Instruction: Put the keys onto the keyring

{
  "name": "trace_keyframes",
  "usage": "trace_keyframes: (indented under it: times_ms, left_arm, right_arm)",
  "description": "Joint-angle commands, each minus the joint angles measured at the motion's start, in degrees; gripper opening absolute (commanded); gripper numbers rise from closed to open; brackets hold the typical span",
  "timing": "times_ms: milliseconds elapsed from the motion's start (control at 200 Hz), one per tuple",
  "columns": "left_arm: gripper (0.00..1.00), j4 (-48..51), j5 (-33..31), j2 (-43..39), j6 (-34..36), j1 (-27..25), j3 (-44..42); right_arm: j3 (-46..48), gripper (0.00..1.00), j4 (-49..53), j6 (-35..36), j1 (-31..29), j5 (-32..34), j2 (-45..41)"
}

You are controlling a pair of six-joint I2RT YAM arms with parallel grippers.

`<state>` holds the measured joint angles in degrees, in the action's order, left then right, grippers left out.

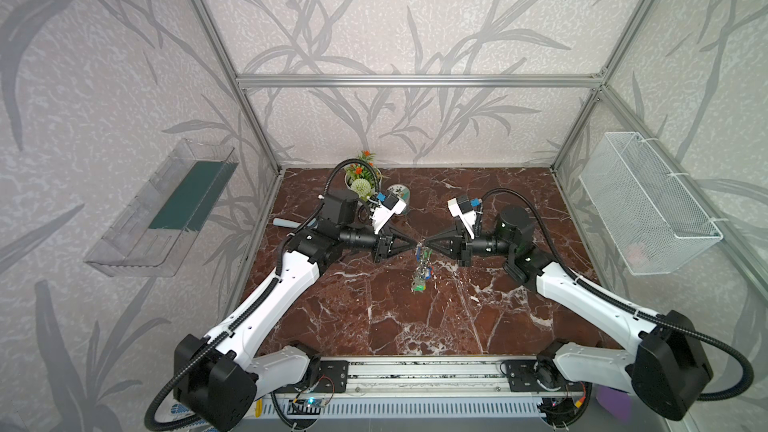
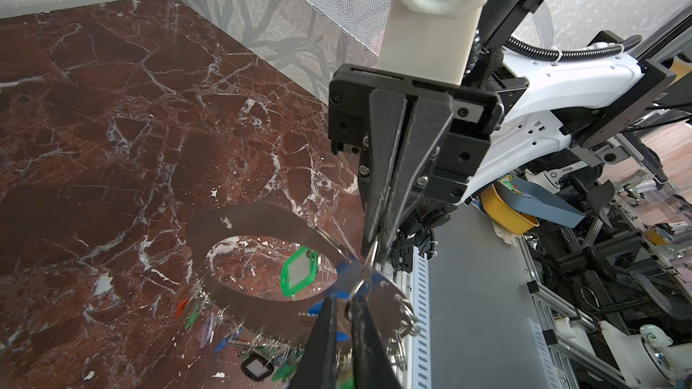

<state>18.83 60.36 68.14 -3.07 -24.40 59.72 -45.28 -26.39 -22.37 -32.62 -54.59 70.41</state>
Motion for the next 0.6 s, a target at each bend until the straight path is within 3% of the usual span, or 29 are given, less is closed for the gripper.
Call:
trace_keyframes:
  times_ms: [0,105,595]
  left_arm:
    - [0.07,-1.5,0.1,0.5,-0.5,0.2,-0.4]
    - [0.00,-1.9,-0.3,0.6,-0.9,0.1,-0.6]
    - [0.00,-2.9,-0.6,2.0,-1.3,-1.5,-0.8]
  right_arm:
    - [-0.9,0.00,-4.7,-0.2,0.1,-1.4,-0.7]
    - [-0.9,0.00,-4.8,-0.2,0.2,-1.4,-0.7]
    - [-1.0,0.00,-6.1,-1.0,0.1,-1.7,-0.2]
